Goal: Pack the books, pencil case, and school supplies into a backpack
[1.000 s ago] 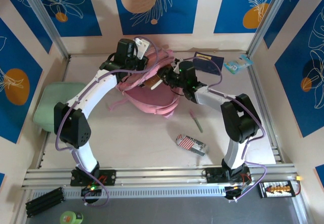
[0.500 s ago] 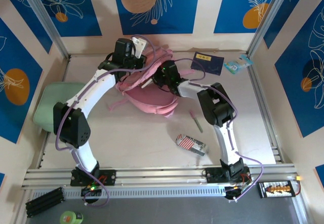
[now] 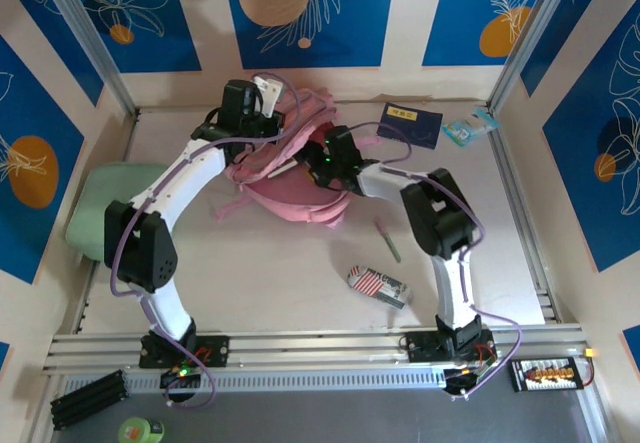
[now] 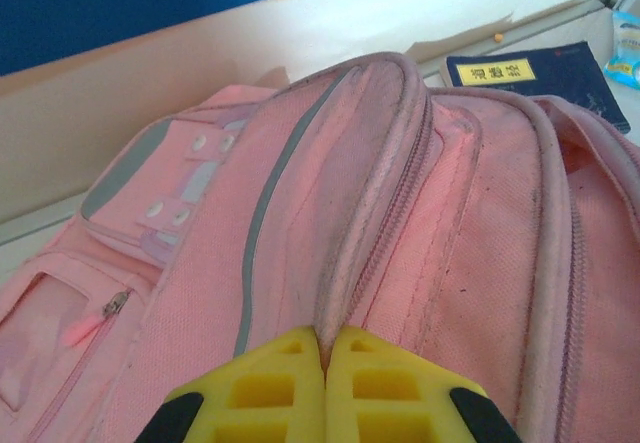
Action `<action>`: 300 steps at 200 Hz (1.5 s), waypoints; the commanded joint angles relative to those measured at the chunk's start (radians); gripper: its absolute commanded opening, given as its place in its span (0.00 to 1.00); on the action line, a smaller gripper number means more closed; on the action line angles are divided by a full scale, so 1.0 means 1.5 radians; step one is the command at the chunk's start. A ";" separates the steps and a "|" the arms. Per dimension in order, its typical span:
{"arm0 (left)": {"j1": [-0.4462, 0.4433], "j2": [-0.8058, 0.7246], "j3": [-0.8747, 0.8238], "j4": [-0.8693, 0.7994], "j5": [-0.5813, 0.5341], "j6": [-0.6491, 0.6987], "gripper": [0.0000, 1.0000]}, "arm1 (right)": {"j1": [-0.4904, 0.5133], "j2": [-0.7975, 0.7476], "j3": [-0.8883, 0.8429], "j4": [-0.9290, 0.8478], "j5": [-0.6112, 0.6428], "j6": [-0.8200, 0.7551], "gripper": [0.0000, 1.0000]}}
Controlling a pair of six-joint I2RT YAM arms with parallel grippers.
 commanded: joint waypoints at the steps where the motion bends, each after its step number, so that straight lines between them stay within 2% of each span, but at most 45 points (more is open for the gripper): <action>1: 0.018 -0.043 -0.032 0.055 -0.011 -0.012 0.00 | -0.023 -0.136 -0.079 -0.019 -0.005 -0.051 0.75; 33: 0.019 -0.086 -0.118 0.055 -0.011 -0.010 0.00 | -0.064 -0.271 -0.171 -0.142 0.068 -0.128 0.75; 59: 0.019 -0.131 -0.193 0.042 -0.002 -0.020 0.00 | -0.137 -0.305 -0.168 -0.235 0.110 -0.185 0.78; 63: 0.019 -0.138 -0.204 0.040 0.002 -0.024 0.05 | -0.154 -0.300 -0.159 -0.246 0.106 -0.195 0.79; 84: 0.018 -0.175 -0.258 0.044 0.041 -0.065 0.46 | -0.228 -0.234 -0.056 -0.328 0.082 -0.247 0.80; 93: 0.019 -0.190 -0.279 0.054 0.059 -0.088 0.61 | -0.254 -0.194 -0.002 -0.353 0.075 -0.267 0.80; 109: 0.019 -0.217 -0.308 0.067 0.078 -0.123 0.76 | -0.293 -0.119 0.090 -0.386 0.071 -0.290 0.81; 127: 0.019 -0.238 -0.329 0.076 0.087 -0.150 0.85 | -0.321 -0.034 0.176 -0.390 0.081 -0.316 0.81; 152: 0.019 -0.249 -0.334 0.063 0.081 -0.164 0.90 | -0.349 0.067 0.293 -0.417 0.084 -0.318 0.81; 197: 0.020 -0.254 -0.323 0.054 0.054 -0.195 0.98 | -0.378 0.186 0.423 -0.421 0.071 -0.294 0.81; 245: 0.019 -0.238 -0.299 0.042 0.079 -0.215 1.00 | -0.395 0.299 0.561 -0.493 0.055 -0.265 0.81; 275: 0.019 -0.223 -0.286 0.036 0.118 -0.212 1.00 | -0.391 0.307 0.566 -0.543 0.060 -0.245 0.81; 300: 0.017 -0.203 -0.273 0.038 0.151 -0.228 1.00 | -0.383 0.272 0.508 -0.576 0.062 -0.210 0.81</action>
